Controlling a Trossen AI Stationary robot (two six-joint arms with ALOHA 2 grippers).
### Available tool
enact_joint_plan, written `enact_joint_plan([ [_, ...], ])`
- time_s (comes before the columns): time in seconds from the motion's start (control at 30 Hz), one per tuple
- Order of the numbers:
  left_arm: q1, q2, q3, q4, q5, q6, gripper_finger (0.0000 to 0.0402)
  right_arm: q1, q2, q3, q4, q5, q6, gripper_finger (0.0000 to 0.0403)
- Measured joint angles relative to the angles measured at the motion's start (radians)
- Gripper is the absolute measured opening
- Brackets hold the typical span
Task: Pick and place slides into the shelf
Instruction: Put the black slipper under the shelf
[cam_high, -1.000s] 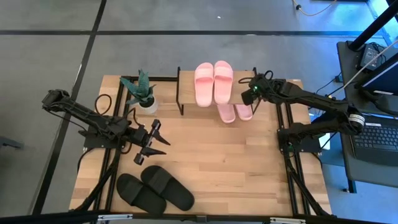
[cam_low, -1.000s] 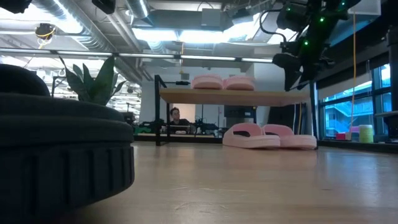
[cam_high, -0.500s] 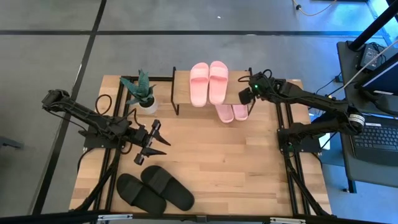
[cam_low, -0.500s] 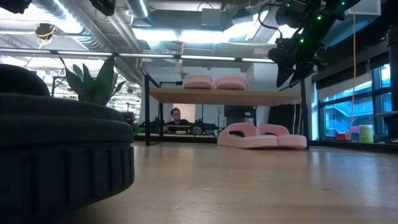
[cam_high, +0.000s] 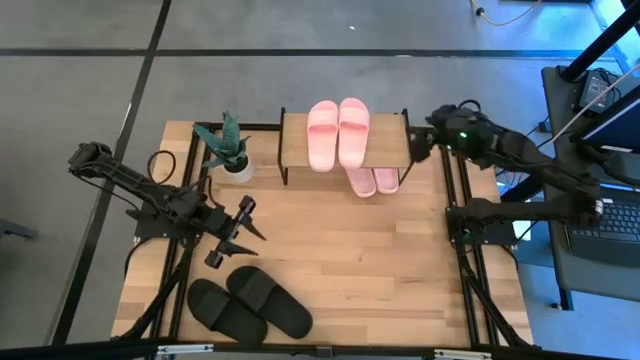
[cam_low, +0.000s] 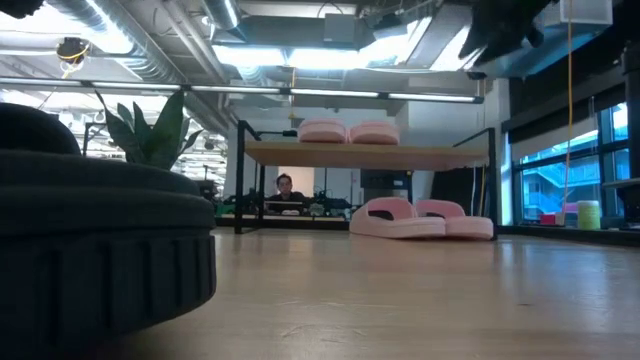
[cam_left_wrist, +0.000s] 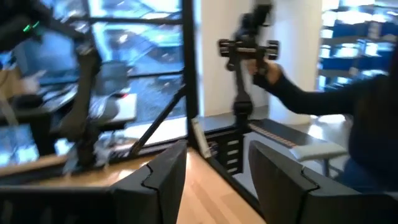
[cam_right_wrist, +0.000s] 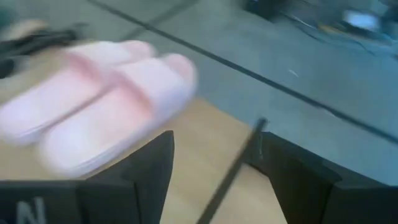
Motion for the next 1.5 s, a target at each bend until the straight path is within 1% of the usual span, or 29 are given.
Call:
enact_joint_plan([
  [0.07,-0.024,-0.005,0.0,0.018,0.014,0.058,0.0166,0.055,-0.038,-0.003,0.002,-0.048,-0.037,0.0242],
  [0.13,-0.061,-0.005,0.004,0.023,0.011,0.133,0.0166,0.12,-0.067,-0.022,0.006,-0.066,-0.045,0.0242],
  [0.17,-0.082,-0.004,0.011,0.003,-0.003,0.151,0.0166,0.152,-0.079,-0.035,0.006,-0.067,-0.045,0.0242],
  [0.23,-0.126,0.005,0.048,-0.079,-0.081,0.133,0.0166,0.209,-0.094,-0.063,0.007,-0.065,-0.038,0.0242],
  [0.37,-0.228,0.084,0.165,-0.337,-0.344,0.043,0.0166,0.289,-0.1,-0.132,0.022,-0.063,0.009,0.0242],
  [0.43,-0.272,0.139,0.229,-0.425,-0.436,-0.008,0.0166,0.318,-0.094,-0.189,0.063,-0.062,0.033,0.0242],
  [0.57,-0.35,0.238,0.351,-0.545,-0.521,-0.128,0.0166,0.362,-0.088,-0.322,0.22,-0.062,0.035,0.0242],
  [0.7,-0.404,0.348,0.478,-0.695,-0.628,-0.322,0.0166,0.387,-0.088,-0.421,0.355,-0.062,0.029,0.0242],
  [0.77,-0.419,0.412,0.549,-0.802,-0.67,-0.426,0.0166,0.392,-0.088,-0.446,0.372,-0.062,0.029,0.0242],
  [0.9,-0.435,0.546,0.716,-0.972,-0.696,-0.577,0.0166,0.392,-0.087,-0.466,0.379,-0.061,0.034,0.0242],
  [1.03,-0.444,0.671,0.874,-1.104,-0.696,-0.683,0.0166,0.392,-0.087,-0.488,0.417,-0.061,0.034,0.0242],
  [1.2,-0.45,0.823,1.069,-1.316,-0.687,-0.843,0.0166,0.396,-0.086,-0.528,0.445,-0.061,0.036,0.0242],
  [1.37,-0.449,0.941,1.219,-1.495,-0.664,-0.99,0.0166,0.427,-0.085,-0.576,0.511,-0.061,0.037,0.0242],
  [1.5,-0.448,1.014,1.3,-1.566,-0.657,-1.059,0.0166,0.458,-0.085,-0.587,0.522,-0.061,0.038,0.0242],
])
